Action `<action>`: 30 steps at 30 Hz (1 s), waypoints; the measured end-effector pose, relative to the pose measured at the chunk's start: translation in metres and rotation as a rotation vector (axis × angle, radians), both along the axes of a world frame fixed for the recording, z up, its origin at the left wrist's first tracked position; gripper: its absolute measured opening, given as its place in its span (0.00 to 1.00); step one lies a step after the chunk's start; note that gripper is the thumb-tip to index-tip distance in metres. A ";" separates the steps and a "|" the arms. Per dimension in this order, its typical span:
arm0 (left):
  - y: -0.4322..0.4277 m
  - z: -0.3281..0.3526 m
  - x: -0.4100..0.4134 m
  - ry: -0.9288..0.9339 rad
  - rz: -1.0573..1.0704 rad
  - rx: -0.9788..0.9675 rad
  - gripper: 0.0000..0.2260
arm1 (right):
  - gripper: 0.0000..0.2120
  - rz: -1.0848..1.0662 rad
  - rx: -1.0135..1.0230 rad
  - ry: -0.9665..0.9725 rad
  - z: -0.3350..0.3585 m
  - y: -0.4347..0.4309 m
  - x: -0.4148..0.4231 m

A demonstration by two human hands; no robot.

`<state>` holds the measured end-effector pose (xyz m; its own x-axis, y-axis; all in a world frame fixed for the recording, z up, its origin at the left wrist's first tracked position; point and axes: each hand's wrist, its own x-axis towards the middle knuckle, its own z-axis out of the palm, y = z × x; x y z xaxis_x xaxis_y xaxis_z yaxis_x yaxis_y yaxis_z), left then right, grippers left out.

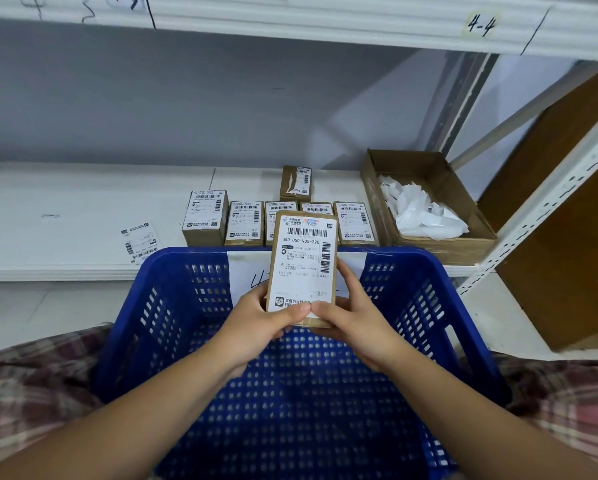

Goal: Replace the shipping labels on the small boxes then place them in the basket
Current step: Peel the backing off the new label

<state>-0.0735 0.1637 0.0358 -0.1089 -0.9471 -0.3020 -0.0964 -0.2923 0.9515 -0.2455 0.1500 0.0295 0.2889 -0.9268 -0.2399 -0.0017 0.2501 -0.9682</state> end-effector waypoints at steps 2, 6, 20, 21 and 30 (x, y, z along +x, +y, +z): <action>-0.001 -0.001 0.002 -0.011 -0.021 0.024 0.13 | 0.37 0.000 0.017 -0.005 -0.002 0.000 0.000; 0.000 -0.006 0.002 0.035 -0.047 0.075 0.11 | 0.36 0.012 0.058 -0.019 -0.007 -0.001 -0.003; -0.039 0.001 -0.001 0.018 0.093 0.048 0.16 | 0.30 -0.137 -0.194 0.315 -0.008 -0.024 0.008; -0.046 0.002 -0.003 0.011 0.101 0.039 0.15 | 0.32 -0.143 -0.206 0.309 -0.007 -0.029 0.010; -0.107 -0.007 -0.013 0.076 0.176 -0.059 0.10 | 0.34 -0.145 -0.351 0.442 -0.003 -0.090 0.015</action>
